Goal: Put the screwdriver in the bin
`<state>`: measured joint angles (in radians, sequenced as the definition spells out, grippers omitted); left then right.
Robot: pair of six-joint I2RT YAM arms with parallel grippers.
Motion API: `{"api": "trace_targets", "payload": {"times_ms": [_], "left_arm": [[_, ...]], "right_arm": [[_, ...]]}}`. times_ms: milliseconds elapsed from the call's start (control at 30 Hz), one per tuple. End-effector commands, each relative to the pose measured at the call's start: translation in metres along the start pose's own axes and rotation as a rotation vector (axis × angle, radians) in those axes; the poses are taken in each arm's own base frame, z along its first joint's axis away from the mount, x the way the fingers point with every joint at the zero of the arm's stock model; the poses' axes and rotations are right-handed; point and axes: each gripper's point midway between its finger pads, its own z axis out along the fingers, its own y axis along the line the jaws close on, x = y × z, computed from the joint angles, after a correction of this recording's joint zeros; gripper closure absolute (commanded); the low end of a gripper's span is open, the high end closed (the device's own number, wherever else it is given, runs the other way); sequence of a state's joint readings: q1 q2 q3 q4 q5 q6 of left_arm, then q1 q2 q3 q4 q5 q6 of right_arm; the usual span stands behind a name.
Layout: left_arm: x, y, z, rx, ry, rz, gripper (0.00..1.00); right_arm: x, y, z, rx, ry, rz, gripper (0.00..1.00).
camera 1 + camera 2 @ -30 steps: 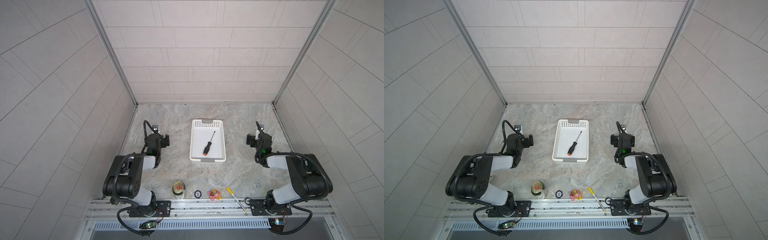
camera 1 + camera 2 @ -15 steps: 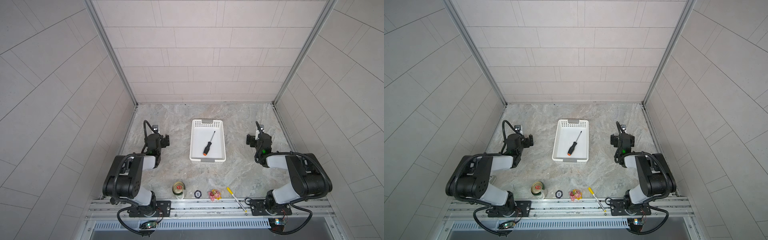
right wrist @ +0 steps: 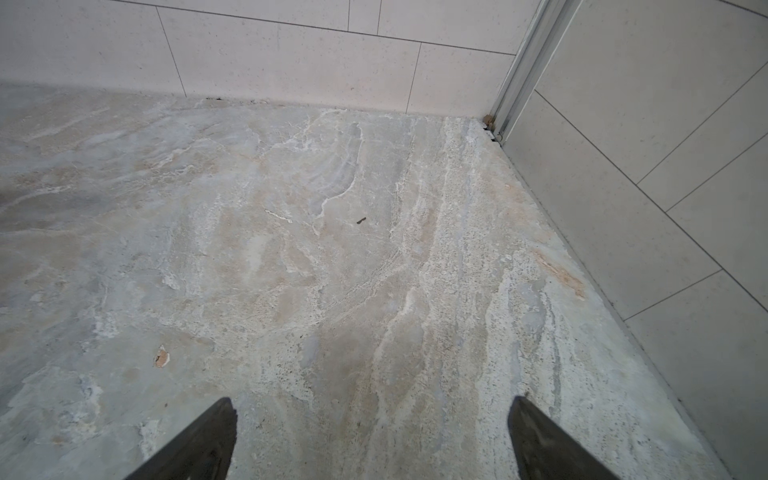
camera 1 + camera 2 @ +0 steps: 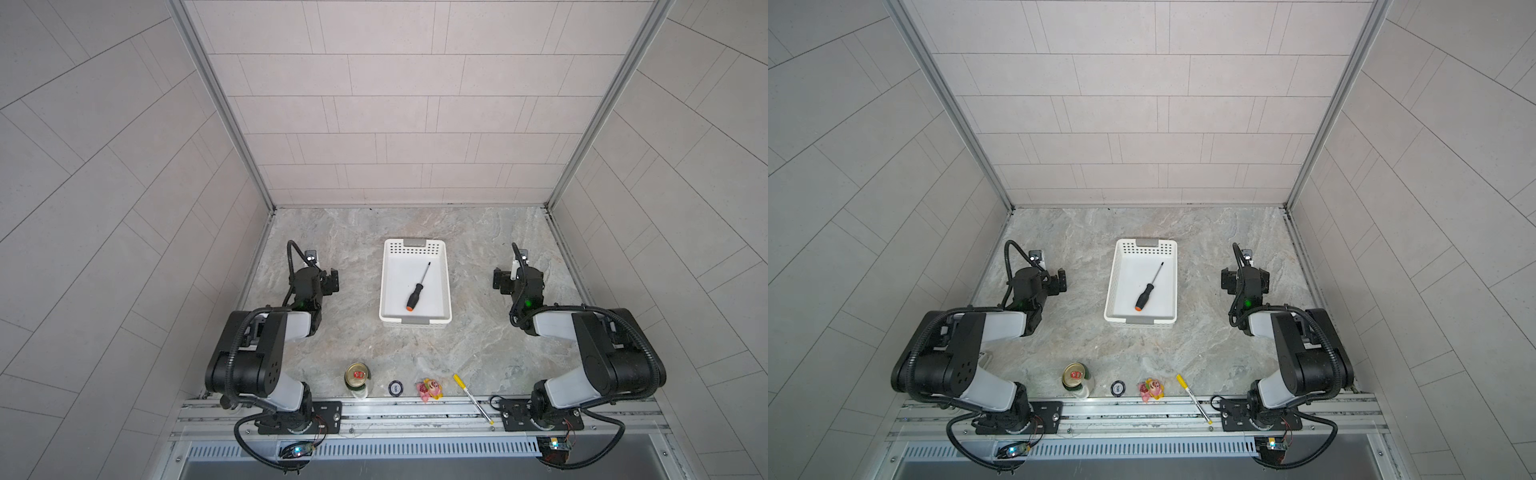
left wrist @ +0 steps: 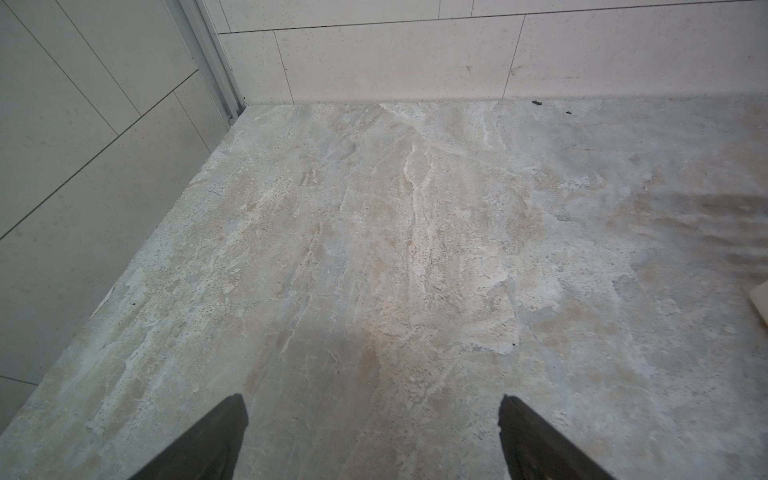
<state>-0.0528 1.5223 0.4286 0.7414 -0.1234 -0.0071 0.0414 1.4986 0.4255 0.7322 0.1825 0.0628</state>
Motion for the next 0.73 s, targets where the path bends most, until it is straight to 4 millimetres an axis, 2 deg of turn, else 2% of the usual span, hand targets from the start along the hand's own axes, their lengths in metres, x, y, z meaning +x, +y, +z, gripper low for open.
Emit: {"api": "trace_targets", "payload": {"times_ms": [0,467,600,700], "left_arm": [[-0.0025,-0.0016,0.0019,0.002,0.001,0.010,0.00],[-0.0020,-0.0013,0.0020,0.001,0.003,0.010,0.00],[-0.0026,-0.0015,0.0022,0.002,0.002,0.010,0.00],[-0.0020,-0.0018,0.0020,0.004,0.003,0.011,0.00]], "right_arm": [[0.0026,0.0027,0.0023,-0.007,0.015,-0.020,0.00],[0.0034,0.0083,0.0012,-0.022,0.011,-0.042,0.01],[0.0054,0.0084,0.0088,-0.028,0.042,-0.037,0.00],[0.0025,0.0066,-0.0010,-0.002,-0.001,-0.042,0.00]]}}
